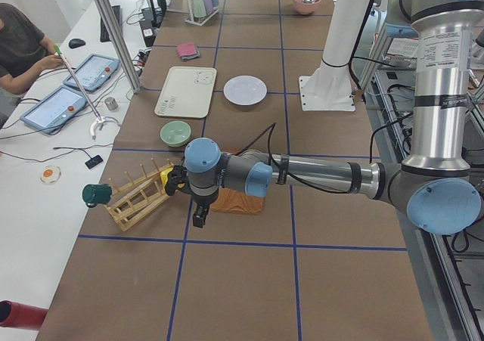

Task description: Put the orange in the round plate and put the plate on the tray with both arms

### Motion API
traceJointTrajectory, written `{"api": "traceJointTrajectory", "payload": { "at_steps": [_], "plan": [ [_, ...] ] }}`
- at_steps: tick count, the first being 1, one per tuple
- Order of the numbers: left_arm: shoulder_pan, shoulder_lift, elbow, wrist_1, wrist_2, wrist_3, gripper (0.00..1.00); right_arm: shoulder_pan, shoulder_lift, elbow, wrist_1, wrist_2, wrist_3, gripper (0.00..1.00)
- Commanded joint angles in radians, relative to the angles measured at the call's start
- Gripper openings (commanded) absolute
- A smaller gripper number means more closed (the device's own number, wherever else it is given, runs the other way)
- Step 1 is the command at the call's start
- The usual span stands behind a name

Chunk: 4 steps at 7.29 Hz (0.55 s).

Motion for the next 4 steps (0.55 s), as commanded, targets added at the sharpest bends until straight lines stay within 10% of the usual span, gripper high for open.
{"api": "traceJointTrajectory", "payload": {
  "at_steps": [1, 4],
  "plan": [
    [0.0, 0.016, -0.011, -0.007, -0.002, 0.011, 1.0, -0.004, -0.002, -0.001, 0.0, 0.0, 0.0, 1.0],
    [0.002, 0.007, -0.015, -0.015, -0.002, -0.001, 1.0, -0.038, 0.002, 0.01, 0.003, 0.002, 0.008, 1.0]
  ]
}}
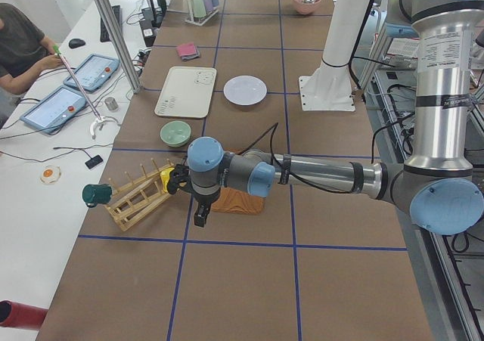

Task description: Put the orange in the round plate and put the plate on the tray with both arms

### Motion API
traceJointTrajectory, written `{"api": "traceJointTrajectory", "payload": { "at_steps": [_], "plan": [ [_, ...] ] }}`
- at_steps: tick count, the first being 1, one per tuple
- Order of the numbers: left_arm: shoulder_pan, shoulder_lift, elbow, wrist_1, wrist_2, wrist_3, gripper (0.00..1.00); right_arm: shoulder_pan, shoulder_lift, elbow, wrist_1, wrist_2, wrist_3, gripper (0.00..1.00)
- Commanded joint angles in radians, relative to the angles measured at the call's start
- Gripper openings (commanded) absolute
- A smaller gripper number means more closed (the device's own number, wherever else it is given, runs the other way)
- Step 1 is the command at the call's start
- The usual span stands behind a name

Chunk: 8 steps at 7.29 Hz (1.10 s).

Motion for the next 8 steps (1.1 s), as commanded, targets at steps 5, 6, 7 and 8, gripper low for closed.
{"api": "traceJointTrajectory", "payload": {
  "at_steps": [5, 6, 7, 8],
  "plan": [
    [0.001, 0.005, -0.003, -0.063, -0.005, 0.0, 1.0, -0.032, -0.005, 0.02, 0.001, 0.002, 0.009, 1.0],
    [0.002, 0.005, -0.003, -0.069, -0.005, -0.003, 1.0, -0.032, -0.007, 0.02, 0.001, 0.002, 0.009, 1.0],
    [0.002, 0.005, -0.003, -0.072, -0.002, 0.0, 1.0, -0.032, -0.008, 0.019, 0.002, 0.002, 0.009, 1.0],
    [0.002, 0.007, -0.005, -0.09, -0.005, -0.003, 1.0, -0.032, -0.01, 0.02, 0.001, 0.003, 0.008, 1.0]
  ]
}}
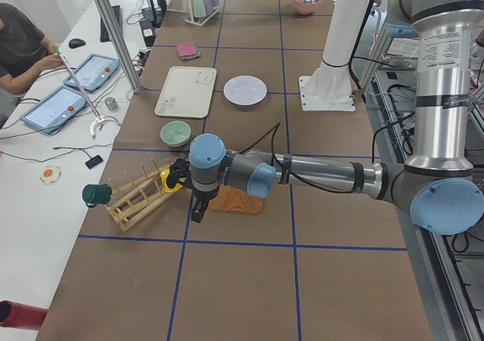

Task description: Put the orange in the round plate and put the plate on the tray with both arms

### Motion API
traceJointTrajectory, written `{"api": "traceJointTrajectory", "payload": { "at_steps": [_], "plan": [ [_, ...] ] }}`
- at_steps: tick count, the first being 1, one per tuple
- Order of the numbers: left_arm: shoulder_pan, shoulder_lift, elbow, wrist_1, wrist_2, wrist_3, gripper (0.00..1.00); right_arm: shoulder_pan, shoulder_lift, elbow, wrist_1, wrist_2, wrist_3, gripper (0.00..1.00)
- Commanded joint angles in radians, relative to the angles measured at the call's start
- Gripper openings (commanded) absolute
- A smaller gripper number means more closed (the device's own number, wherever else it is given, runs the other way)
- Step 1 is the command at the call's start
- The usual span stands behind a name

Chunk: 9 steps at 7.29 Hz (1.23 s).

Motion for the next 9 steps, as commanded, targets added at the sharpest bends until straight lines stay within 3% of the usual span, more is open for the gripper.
{"api": "traceJointTrajectory", "payload": {
  "at_steps": [1, 3, 4, 6, 7, 9],
  "plan": [
    [0.002, 0.001, -0.003, -0.029, -0.001, -0.002, 1.0, 0.0, -0.008, 0.005, 0.001, 0.027, -0.007, 1.0],
    [0.02, 0.017, -0.001, -0.099, -0.01, -0.002, 1.0, -0.002, -0.007, 0.022, 0.001, 0.056, -0.01, 1.0],
    [0.157, 0.002, 0.0, -0.116, -0.02, -0.05, 1.0, -0.012, -0.007, 0.031, 0.001, 0.056, -0.012, 1.0],
    [0.378, -0.089, -0.007, -0.194, 0.115, -0.402, 0.99, -0.028, -0.008, 0.062, 0.001, 0.059, -0.009, 1.0],
    [0.481, -0.116, -0.012, -0.201, 0.229, -0.484, 0.99, -0.037, -0.008, 0.059, 0.001, 0.063, -0.009, 1.0],
    [0.539, -0.103, -0.05, -0.195, 0.263, -0.5, 0.99, -0.081, -0.005, 0.062, 0.001, 0.061, -0.009, 1.0]
  ]
}}
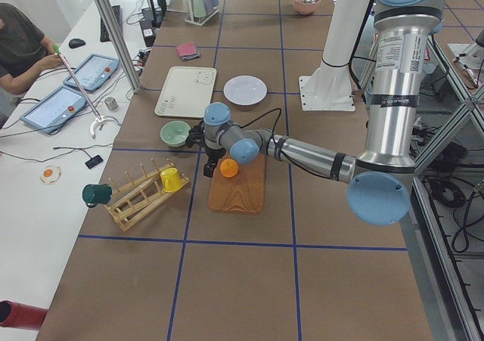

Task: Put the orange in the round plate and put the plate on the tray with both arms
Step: 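Reach the left gripper down to the orange on the wooden board and grasp it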

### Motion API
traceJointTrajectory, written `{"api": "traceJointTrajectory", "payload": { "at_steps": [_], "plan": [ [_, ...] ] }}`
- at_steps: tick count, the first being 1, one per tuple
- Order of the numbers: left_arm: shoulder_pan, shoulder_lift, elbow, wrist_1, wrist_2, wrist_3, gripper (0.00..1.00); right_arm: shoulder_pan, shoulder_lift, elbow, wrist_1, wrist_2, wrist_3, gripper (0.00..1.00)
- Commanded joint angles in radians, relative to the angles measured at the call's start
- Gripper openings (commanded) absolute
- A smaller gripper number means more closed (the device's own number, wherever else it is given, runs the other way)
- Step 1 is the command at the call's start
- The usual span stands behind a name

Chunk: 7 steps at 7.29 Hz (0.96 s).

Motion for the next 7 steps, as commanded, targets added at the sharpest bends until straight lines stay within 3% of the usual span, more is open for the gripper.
{"api": "traceJointTrajectory", "payload": {
  "at_steps": [1, 7],
  "plan": [
    [0.067, 0.001, -0.016, -0.001, 0.034, -0.028, 0.99, -0.037, 0.002, 0.002, 0.0, -0.001, -0.001, 1.0],
    [0.121, 0.01, -0.002, -0.002, 0.042, -0.034, 0.99, -0.088, 0.008, -0.007, 0.0, -0.009, -0.003, 1.0]
  ]
}}
